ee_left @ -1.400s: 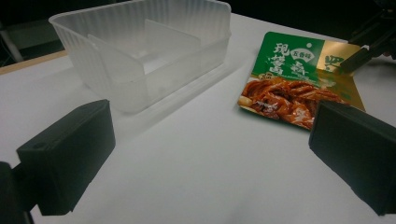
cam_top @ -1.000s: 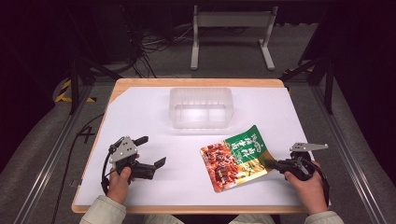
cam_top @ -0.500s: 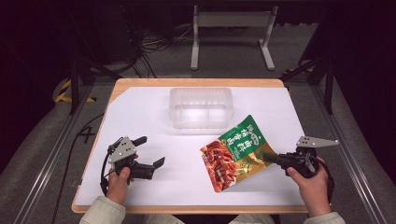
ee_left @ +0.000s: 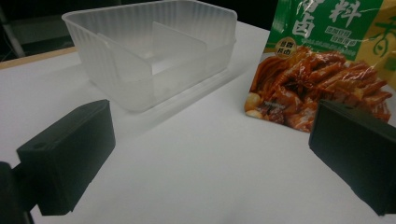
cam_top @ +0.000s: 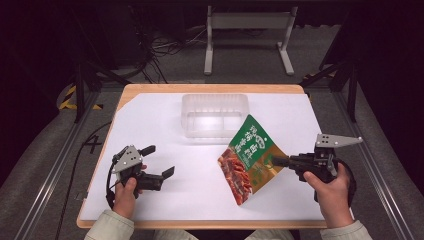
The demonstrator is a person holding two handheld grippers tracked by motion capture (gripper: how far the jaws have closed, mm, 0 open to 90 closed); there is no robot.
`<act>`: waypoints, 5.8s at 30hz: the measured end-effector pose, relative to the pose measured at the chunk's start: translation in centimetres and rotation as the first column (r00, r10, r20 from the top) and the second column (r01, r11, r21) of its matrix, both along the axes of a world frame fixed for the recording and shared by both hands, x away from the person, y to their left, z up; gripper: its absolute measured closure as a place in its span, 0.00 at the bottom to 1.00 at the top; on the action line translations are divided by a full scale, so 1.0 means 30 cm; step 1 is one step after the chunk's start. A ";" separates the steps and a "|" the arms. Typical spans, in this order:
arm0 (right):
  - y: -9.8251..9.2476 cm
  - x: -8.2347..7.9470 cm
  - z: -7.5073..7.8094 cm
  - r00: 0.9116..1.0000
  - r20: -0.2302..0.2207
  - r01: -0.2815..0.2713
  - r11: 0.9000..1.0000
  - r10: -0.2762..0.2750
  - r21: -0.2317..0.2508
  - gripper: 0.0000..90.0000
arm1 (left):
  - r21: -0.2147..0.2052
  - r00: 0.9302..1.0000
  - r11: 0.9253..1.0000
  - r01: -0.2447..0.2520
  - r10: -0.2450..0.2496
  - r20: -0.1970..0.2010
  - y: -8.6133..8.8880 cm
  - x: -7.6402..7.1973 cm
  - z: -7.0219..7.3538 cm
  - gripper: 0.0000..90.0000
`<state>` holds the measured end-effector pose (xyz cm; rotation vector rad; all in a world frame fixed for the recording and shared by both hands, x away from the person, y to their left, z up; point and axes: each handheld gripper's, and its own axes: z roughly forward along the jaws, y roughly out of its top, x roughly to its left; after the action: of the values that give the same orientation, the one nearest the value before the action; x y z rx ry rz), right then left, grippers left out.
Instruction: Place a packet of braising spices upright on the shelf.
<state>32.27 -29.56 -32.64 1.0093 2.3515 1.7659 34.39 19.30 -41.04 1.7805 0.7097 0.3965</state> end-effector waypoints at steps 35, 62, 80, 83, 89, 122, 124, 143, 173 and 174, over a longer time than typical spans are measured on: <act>0.054 0.147 0.267 0.996 0.079 -0.027 0.998 0.031 -0.052 1.00 | 0.032 0.999 0.999 -0.032 0.031 0.024 0.041 -0.002 -0.013 0.01; 0.195 0.317 0.383 0.991 0.119 -0.048 0.996 0.056 -0.072 1.00 | 0.031 0.997 0.997 -0.072 0.072 0.007 0.087 -0.034 -0.046 0.01; 0.316 0.453 0.404 0.989 0.134 -0.055 0.996 0.064 -0.070 1.00 | 0.035 0.993 0.992 -0.121 0.122 -0.008 0.147 -0.092 -0.059 0.01; 0.337 0.486 0.406 0.988 0.142 -0.048 0.996 0.058 -0.072 1.00 | 0.032 0.992 0.991 -0.128 0.128 -0.008 0.155 -0.098 -0.059 0.01; 0.375 0.538 0.403 0.985 0.163 -0.041 0.996 0.053 -0.078 1.00 | 0.031 0.991 0.990 -0.135 0.135 -0.017 0.164 -0.108 -0.061 0.01; 0.444 0.709 0.291 0.984 0.177 -0.012 0.995 0.029 -0.094 1.00 | 0.022 0.992 0.992 -0.126 0.126 -0.016 0.165 -0.098 -0.063 0.01; 0.448 0.713 0.281 0.984 0.175 -0.013 0.995 0.030 -0.097 1.00 | 0.021 0.992 0.992 -0.125 0.125 -0.016 0.165 -0.097 -0.064 0.01; 0.463 0.725 0.211 0.987 0.159 0.008 0.987 0.018 -0.164 1.00 | 0.022 0.992 0.992 -0.123 0.123 -0.020 0.162 -0.095 -0.064 0.01; 0.419 0.690 0.141 0.991 0.137 0.011 0.989 0.009 -0.149 0.98 | 0.025 0.993 0.993 -0.115 0.115 -0.024 0.151 -0.085 -0.067 0.01; 0.419 0.689 0.143 0.991 0.137 0.016 0.988 0.005 -0.151 0.97 | 0.024 0.993 0.993 -0.116 0.117 -0.026 0.150 -0.085 -0.067 0.01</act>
<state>52.95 -16.98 -28.37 0.8440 2.3537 1.5702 31.83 23.80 -43.04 1.7736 0.8344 0.4607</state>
